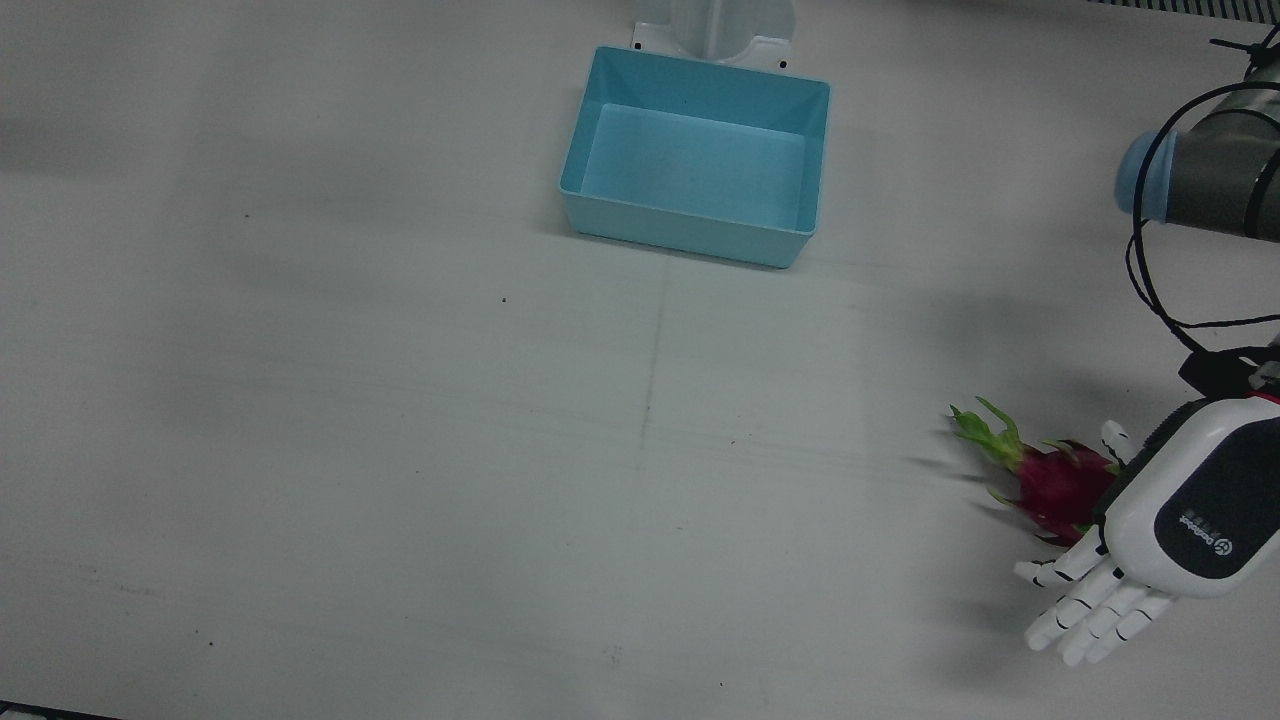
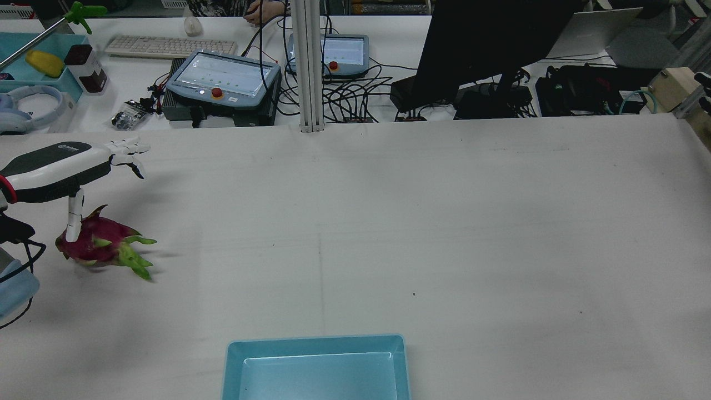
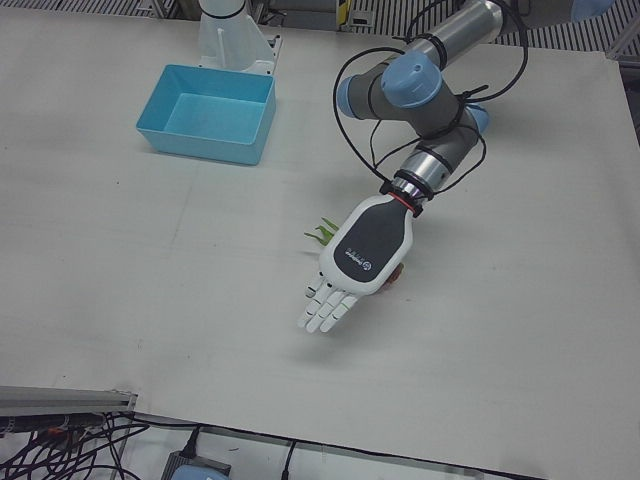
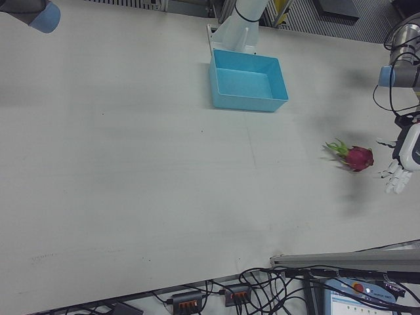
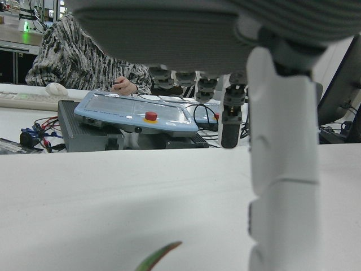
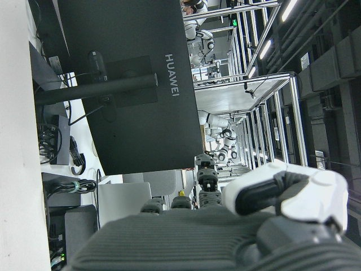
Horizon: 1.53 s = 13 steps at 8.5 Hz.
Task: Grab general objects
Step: 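Lower the left hand over the dragon fruit, fingers open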
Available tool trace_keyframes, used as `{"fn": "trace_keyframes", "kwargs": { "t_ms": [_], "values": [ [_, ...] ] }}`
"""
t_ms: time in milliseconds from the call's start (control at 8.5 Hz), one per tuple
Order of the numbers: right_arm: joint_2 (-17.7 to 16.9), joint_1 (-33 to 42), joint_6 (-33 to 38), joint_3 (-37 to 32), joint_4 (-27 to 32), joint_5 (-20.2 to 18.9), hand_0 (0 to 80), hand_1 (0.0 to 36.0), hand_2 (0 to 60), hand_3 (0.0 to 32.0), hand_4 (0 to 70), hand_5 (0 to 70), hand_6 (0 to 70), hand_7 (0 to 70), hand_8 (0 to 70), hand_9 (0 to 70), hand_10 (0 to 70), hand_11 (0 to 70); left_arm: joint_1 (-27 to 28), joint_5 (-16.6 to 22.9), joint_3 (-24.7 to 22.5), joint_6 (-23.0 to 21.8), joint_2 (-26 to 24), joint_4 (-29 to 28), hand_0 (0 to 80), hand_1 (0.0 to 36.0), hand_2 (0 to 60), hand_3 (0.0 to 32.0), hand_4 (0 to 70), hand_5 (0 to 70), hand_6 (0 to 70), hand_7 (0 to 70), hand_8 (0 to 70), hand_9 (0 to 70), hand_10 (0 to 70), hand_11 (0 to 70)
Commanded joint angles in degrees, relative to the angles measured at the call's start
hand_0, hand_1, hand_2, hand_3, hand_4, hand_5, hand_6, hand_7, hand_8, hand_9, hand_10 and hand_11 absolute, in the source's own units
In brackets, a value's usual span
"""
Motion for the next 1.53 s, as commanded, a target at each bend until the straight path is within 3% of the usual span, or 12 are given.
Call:
{"fn": "trace_keyframes", "kwargs": {
  "t_ms": [0, 471, 1059, 1412],
  "values": [
    [0.0, 0.0, 0.0, 0.0, 0.0, 0.0, 0.0, 0.0, 0.0, 0.0, 0.0, 0.0, 0.0, 0.0, 0.0, 0.0, 0.0, 0.0, 1.8, -0.8, 0.3, 3.5, 3.8, 0.2, 62.8, 36.0, 60.0, 0.0, 7.3, 31.3, 5.3, 6.0, 4.0, 0.0, 1.5, 6.2],
    [0.0, 0.0, 0.0, 0.0, 0.0, 0.0, 0.0, 0.0, 0.0, 0.0, 0.0, 0.0, 0.0, 0.0, 0.0, 0.0, 0.0, 0.0, 1.8, -1.3, 1.1, 8.0, 5.9, -0.1, 60.0, 36.0, 60.0, 0.0, 6.4, 29.1, 4.4, 5.7, 3.6, 0.0, 1.3, 5.6],
    [0.0, 0.0, 0.0, 0.0, -0.1, 0.0, 0.0, 0.0, 0.0, 0.0, 0.0, 0.0, 0.0, 0.0, 0.0, 0.0, 0.0, 0.0, 3.4, -4.8, 3.4, 8.2, 5.5, -0.9, 60.1, 36.0, 60.0, 0.0, 6.3, 28.3, 4.8, 6.6, 3.5, 0.0, 1.3, 5.7],
    [0.0, 0.0, 0.0, 0.0, -0.1, 0.0, 0.0, 0.0, 0.0, 0.0, 0.0, 0.0, 0.0, 0.0, 0.0, 0.0, 0.0, 0.0, 7.2, -7.4, 3.7, 8.1, 5.5, -0.5, 60.8, 36.0, 60.0, 0.0, 7.0, 29.2, 5.1, 7.1, 3.3, 0.0, 1.1, 5.4]
  ]
}}
